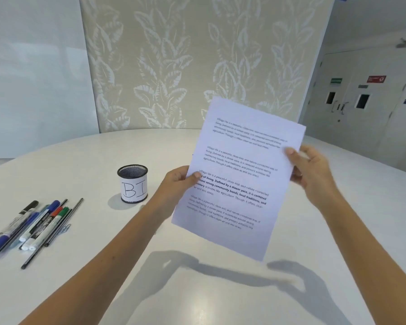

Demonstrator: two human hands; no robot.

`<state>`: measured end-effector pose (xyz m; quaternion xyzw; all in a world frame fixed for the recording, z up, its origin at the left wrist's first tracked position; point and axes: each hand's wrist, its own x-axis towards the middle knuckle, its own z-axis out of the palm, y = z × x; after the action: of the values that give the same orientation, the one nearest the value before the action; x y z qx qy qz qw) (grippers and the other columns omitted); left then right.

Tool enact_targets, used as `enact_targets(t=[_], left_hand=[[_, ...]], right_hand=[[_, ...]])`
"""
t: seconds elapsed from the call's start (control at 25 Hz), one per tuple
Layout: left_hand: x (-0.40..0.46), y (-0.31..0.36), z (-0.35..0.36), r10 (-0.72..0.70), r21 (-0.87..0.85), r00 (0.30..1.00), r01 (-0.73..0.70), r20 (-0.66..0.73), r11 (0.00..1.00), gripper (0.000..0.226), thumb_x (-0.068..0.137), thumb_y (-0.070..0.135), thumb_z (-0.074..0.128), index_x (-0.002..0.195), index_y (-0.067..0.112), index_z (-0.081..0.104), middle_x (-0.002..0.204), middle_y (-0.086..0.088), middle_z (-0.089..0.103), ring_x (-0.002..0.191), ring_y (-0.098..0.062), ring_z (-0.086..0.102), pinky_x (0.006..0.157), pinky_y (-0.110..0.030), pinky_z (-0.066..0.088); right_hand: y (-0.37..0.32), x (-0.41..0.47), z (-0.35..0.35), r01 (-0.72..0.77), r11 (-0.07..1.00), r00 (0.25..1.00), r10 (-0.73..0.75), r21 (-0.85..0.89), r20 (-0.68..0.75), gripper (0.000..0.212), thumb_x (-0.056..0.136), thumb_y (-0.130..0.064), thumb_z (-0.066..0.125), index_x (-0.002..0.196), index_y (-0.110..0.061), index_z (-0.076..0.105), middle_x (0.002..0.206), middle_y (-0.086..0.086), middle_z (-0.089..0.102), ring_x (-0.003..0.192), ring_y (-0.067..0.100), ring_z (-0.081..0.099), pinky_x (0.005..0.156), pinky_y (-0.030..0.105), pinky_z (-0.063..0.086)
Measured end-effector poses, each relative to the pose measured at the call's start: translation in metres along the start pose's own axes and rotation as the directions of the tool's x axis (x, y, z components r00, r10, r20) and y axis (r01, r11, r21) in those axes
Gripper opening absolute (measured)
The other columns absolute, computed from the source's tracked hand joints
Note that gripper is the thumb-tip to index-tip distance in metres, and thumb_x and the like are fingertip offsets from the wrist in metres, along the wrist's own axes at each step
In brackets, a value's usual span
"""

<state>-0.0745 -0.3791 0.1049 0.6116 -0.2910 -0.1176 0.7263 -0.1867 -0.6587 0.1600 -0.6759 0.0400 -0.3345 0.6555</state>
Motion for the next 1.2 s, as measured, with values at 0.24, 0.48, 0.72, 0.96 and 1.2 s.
enact_targets(t=[0.24,0.48,0.72,0.96,1.2], left_hand=[[-0.006,-0.023,0.0,-0.166,-0.064,0.978,0.159,-0.129,0.985,0.02,0.095,0.018,0.057,0.108,0.007,0.069,0.114,-0.018,0.071,0.098,-0.031,0.069,0.09,-0.047,0.053],[-0.018,-0.043,-0.065,0.062,0.614,0.875,0.284,-0.48,0.736,0.018,0.091,0.024,0.059,0.108,0.021,0.064,0.103,-0.005,0.067,0.088,-0.021,0.063,0.083,-0.037,0.05],[-0.022,-0.065,-0.093,-0.297,0.494,0.757,0.619,-0.582,0.61,0.034,0.088,0.037,0.061,0.073,0.007,0.052,0.084,-0.012,0.058,0.083,-0.031,0.057,0.071,-0.033,0.04],[-0.016,-0.055,-0.094,-0.428,0.18,0.757,0.57,-0.494,0.801,0.019,0.089,0.013,0.063,0.074,0.008,0.052,0.068,-0.011,0.054,0.05,-0.024,0.055,0.047,-0.023,0.045],[-0.013,-0.063,-0.085,-0.429,-0.201,0.825,0.38,-0.367,0.903,0.008,0.088,0.015,0.066,0.085,0.018,0.06,0.079,-0.003,0.063,0.067,-0.018,0.066,0.054,-0.024,0.058]], right_hand=[[0.066,-0.027,0.028,-0.13,0.992,0.988,0.129,0.004,0.088,0.02,0.085,-0.017,0.07,0.105,-0.017,0.069,0.097,0.0,0.078,0.083,0.02,0.074,0.069,0.035,0.061],[0.089,-0.036,0.015,-0.162,0.987,0.987,0.163,-0.012,0.008,0.007,0.086,-0.021,0.07,0.093,-0.019,0.072,0.091,0.001,0.078,0.078,0.02,0.075,0.059,0.027,0.058],[0.112,-0.05,0.007,-0.247,0.969,0.969,0.247,0.003,-0.012,0.01,0.088,-0.018,0.068,0.097,-0.018,0.072,0.095,0.002,0.078,0.082,0.019,0.075,0.059,0.024,0.058],[0.125,-0.053,0.007,-0.289,0.957,0.957,0.289,0.007,-0.017,0.011,0.088,-0.017,0.067,0.098,-0.017,0.071,0.097,0.003,0.078,0.086,0.022,0.075,0.065,0.029,0.059],[0.113,-0.052,0.013,-0.273,0.962,0.962,0.273,-0.019,-0.005,0.008,0.088,-0.016,0.067,0.094,-0.017,0.071,0.093,0.005,0.078,0.079,0.021,0.075,0.06,0.028,0.059]])
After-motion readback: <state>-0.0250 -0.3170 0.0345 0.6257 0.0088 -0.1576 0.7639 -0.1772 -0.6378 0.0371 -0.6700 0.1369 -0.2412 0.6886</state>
